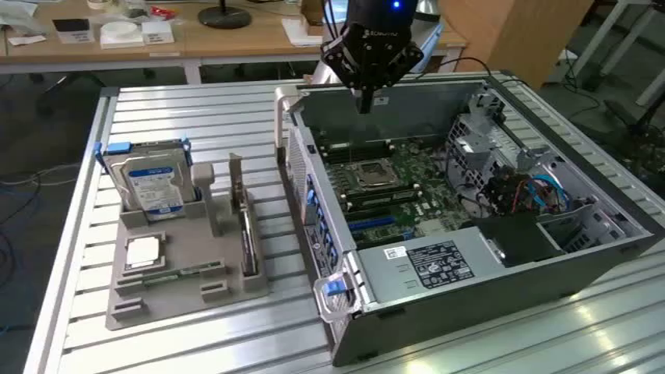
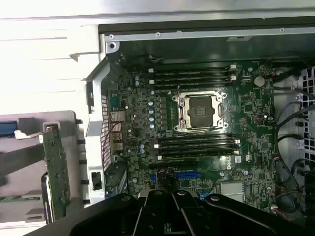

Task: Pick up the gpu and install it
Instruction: 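Reach for the gpu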

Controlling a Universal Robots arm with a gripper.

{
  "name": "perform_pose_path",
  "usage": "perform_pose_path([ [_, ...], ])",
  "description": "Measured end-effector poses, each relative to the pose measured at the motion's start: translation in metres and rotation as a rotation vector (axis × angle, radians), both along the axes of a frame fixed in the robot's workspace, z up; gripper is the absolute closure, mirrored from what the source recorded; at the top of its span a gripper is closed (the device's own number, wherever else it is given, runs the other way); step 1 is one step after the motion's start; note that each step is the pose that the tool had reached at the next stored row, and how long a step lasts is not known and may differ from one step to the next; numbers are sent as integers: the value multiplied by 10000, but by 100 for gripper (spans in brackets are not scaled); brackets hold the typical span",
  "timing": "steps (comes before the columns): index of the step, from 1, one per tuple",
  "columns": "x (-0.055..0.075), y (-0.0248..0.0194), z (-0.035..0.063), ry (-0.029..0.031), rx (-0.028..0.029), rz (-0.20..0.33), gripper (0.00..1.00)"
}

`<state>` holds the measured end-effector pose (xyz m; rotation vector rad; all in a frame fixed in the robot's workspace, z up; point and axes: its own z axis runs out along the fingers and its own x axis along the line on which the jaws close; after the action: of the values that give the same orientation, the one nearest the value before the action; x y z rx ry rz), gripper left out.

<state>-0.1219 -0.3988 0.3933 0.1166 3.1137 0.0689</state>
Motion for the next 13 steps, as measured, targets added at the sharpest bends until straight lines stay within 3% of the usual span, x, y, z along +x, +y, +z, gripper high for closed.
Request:
perform_pose_path([
  [13,-27,0,0,0,-1,0,89],
])
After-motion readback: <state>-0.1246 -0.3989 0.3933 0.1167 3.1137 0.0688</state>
